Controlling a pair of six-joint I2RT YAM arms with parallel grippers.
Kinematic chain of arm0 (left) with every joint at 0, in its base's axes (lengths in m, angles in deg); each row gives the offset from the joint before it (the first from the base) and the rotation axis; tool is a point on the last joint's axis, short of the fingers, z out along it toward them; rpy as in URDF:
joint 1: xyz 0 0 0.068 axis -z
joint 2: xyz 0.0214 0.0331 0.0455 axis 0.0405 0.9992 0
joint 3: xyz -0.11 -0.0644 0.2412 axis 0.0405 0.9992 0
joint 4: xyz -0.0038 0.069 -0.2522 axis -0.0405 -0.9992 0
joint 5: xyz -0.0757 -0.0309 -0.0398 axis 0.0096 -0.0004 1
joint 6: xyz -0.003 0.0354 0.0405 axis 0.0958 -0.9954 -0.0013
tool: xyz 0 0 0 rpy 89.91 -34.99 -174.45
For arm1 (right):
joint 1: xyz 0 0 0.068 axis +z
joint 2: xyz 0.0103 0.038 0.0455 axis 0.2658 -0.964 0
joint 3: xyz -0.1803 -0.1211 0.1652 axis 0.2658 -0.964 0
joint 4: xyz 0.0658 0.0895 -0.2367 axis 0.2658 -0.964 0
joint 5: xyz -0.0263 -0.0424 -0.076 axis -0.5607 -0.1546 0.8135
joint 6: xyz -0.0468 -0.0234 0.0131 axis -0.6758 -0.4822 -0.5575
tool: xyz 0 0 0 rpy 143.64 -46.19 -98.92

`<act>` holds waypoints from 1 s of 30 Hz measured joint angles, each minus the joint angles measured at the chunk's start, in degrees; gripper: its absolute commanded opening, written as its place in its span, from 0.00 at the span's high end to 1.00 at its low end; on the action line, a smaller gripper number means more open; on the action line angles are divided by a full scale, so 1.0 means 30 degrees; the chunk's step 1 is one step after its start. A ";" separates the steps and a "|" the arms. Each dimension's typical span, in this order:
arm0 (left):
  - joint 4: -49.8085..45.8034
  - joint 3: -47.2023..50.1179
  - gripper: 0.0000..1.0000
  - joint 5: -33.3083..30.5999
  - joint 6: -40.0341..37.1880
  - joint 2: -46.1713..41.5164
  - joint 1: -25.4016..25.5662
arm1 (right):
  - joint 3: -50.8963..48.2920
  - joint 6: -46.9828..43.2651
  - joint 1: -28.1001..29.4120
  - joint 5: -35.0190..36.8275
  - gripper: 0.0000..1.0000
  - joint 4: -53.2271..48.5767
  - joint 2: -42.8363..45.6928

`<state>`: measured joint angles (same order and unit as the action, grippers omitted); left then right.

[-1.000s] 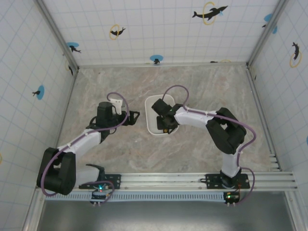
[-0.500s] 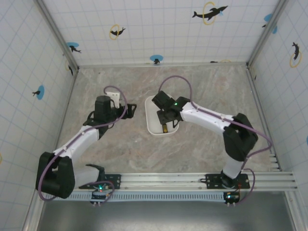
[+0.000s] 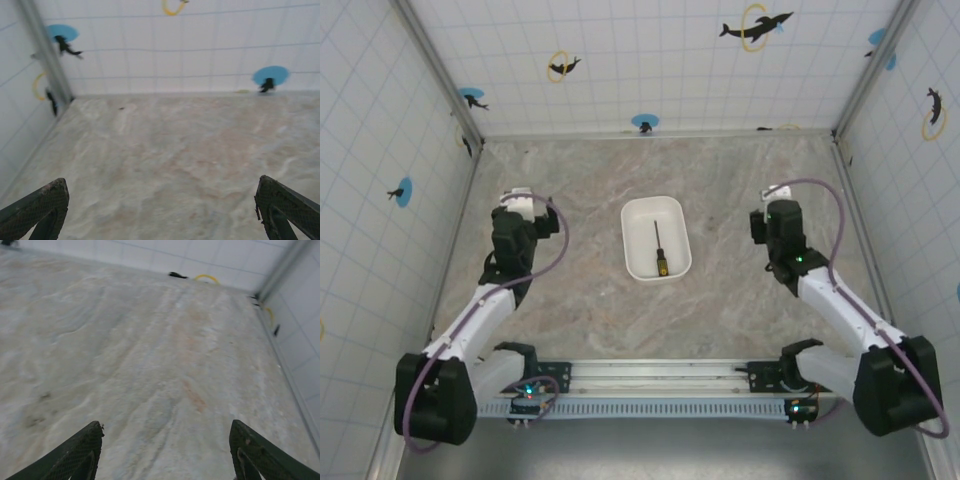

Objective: Put the screwdriver in the bin

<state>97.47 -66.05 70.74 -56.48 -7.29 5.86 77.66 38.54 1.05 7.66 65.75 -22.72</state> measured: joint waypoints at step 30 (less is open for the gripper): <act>1.3508 0.4670 0.03 0.3133 -0.0058 0.7657 -0.2965 | -0.6295 0.2907 -0.5115 -0.2157 0.31 1.8003 -0.7526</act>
<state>138.00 -52.04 80.14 -56.66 15.68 -3.03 58.77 47.26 -14.29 1.19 119.76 -45.30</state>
